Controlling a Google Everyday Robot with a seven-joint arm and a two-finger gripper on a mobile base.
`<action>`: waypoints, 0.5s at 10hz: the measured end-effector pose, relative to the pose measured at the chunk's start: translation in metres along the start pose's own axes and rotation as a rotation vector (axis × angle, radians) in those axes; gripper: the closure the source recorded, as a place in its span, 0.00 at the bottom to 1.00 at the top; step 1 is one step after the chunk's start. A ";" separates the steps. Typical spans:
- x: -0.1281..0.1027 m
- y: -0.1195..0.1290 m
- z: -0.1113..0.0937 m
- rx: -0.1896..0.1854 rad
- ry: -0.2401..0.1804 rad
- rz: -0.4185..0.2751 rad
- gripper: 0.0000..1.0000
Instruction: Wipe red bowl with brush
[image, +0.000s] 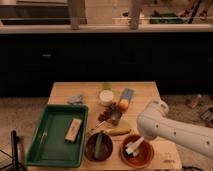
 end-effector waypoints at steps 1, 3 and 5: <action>-0.005 0.007 0.000 -0.008 -0.002 -0.014 1.00; -0.005 0.024 0.005 -0.043 -0.010 -0.011 1.00; 0.008 0.047 0.013 -0.088 -0.009 0.021 1.00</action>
